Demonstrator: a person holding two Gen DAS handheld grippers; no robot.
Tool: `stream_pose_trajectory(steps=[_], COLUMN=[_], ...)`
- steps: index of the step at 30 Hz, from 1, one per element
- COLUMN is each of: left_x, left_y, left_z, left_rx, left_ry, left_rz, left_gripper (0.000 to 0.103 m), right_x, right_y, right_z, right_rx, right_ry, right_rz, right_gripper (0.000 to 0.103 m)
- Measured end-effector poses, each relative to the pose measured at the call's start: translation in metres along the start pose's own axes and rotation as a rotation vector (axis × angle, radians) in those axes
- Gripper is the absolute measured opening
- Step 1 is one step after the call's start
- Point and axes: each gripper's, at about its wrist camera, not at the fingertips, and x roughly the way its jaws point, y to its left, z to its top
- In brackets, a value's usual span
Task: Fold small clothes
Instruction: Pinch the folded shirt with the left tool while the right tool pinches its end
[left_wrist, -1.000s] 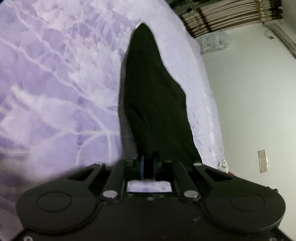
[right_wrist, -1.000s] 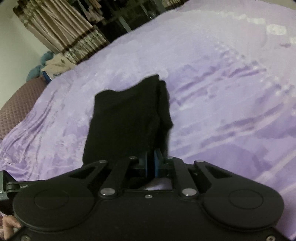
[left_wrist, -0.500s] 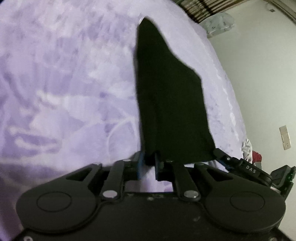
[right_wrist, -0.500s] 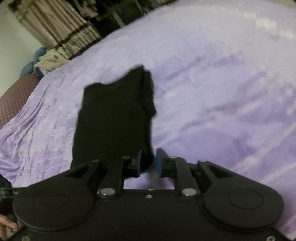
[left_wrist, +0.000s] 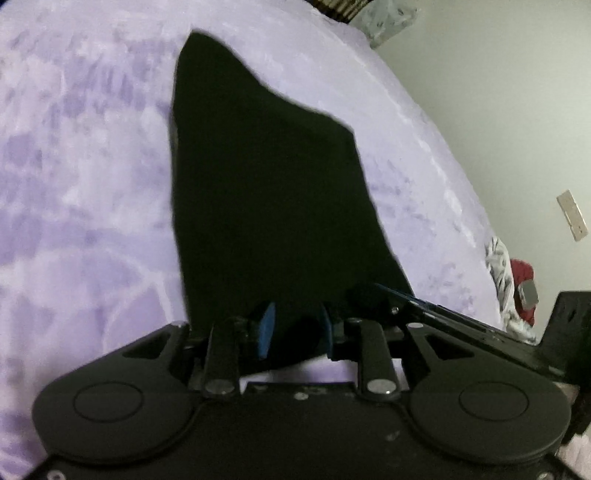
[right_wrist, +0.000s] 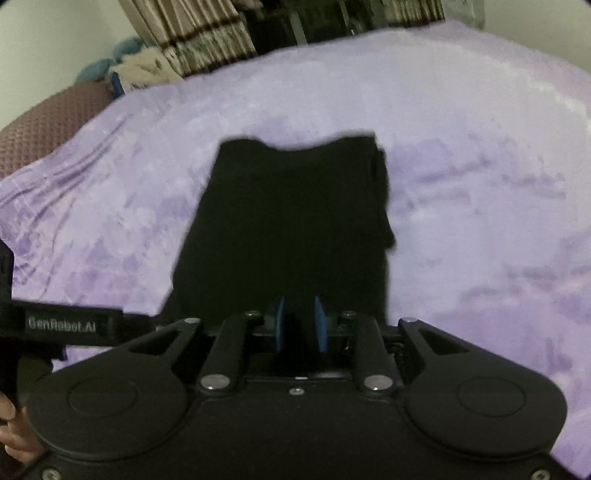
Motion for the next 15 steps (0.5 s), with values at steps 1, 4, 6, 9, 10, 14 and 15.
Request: stream_pose_trajectory(steps=[1,4,6,9,10,14,15], left_x=[0.000,-0.001,-0.003,-0.007,-0.012,-0.025,-0.026], left_y=[0.003,0.013,0.015,0.011,0.009,-0.006,-0.008], left_z=[-0.005,-0.011,-0.014,-0.008,-0.004,0.026,0.038], left_rx=[-0.004,-0.046,-0.041,-0.039,-0.046,0.008,0.020], left_ry=[-0.001,0.001,0.005,0.020,0.021,-0.052,-0.082], left_rz=[-0.010,-0.034,-0.037,-0.038,-0.043,-0.056,-0.032], left_gripper=[0.028,0.029,0.029,0.028,0.026,0.035,0.035], right_x=[0.002,0.001,-0.001,-0.002,-0.004,-0.010,-0.007], right_y=[-0.005,-0.015,-0.016,-0.012,-0.011,-0.002,-0.001], right_z=[-0.006,-0.019,-0.021,-0.016,-0.012,0.020,0.031], right_rx=[0.009,0.036,0.038,0.033,0.042,0.003,-0.013], right_ry=[0.011,0.018,0.020,0.034,0.035,-0.061,-0.082], right_rz=[0.000,0.017,0.021,0.013,0.013,0.031,0.027], right_gripper=[0.011,0.010,0.010,0.010,0.011,0.012,0.013])
